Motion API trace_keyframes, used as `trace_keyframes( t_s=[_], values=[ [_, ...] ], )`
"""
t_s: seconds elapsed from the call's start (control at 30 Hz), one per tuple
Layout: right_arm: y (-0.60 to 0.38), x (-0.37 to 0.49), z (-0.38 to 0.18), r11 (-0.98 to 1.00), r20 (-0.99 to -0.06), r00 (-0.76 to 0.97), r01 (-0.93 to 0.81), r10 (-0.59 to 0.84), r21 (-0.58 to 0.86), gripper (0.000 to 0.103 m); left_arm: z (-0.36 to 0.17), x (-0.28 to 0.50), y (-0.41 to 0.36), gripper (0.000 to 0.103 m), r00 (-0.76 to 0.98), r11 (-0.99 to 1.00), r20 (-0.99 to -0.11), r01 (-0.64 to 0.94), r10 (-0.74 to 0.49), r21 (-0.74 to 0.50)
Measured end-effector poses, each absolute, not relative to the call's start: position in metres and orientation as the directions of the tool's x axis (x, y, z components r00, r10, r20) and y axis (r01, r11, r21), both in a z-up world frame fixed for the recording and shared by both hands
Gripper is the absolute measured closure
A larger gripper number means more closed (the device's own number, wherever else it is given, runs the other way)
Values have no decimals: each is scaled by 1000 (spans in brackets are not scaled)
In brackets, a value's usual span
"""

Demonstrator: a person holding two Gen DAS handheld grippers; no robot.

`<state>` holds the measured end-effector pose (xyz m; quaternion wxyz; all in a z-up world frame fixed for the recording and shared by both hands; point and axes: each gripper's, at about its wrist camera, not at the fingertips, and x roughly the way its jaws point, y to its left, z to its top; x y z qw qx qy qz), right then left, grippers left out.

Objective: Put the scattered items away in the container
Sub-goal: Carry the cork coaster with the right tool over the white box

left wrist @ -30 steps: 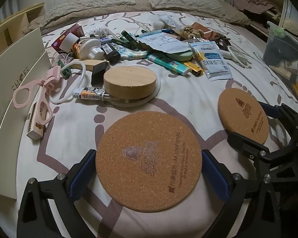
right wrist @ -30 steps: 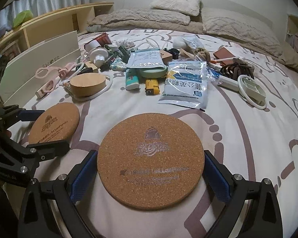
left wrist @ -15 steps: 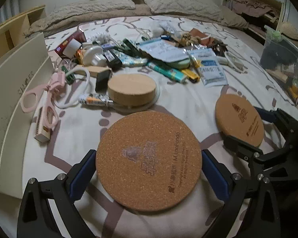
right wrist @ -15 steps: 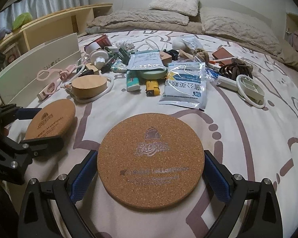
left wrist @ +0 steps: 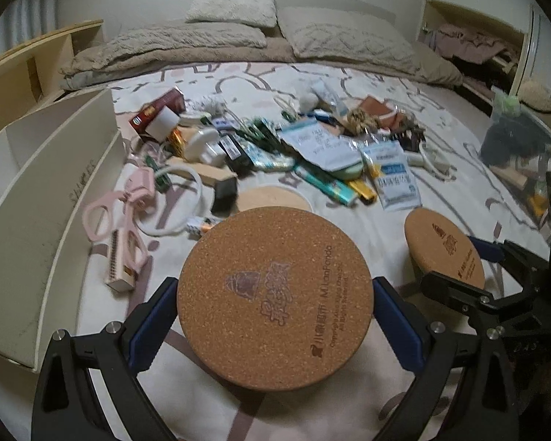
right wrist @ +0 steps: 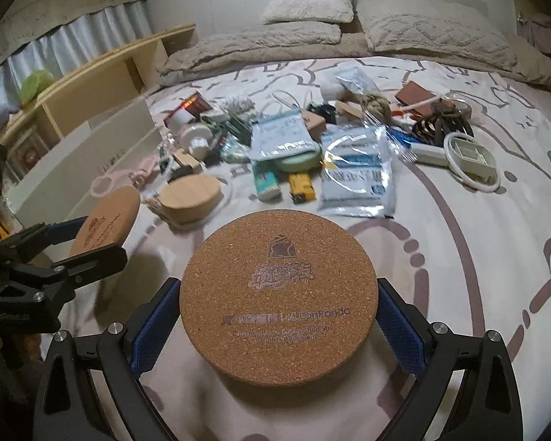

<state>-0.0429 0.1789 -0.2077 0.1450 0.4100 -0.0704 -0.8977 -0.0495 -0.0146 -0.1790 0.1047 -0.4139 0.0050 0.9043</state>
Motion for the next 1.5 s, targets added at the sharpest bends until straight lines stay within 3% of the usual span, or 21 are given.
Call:
trace_keyframes(
  t_s=[0.83, 1.17, 1.5],
  values=[
    [106, -71, -133, -882, -627, -620, 322, -472, 344, 3, -91, -31, -114, 2, -826, -994, -561, 4, 56, -105],
    [70, -83, -120, -845, -616, -579, 360, -534, 394, 3, -76, -23, -180, 2, -850, -976, -526, 138, -30, -168],
    [28, -97, -102, -823, -620, -544, 426, -565, 376, 3, -76, -18, -219, 2, -852, -959, -506, 241, -135, -151]
  ],
)
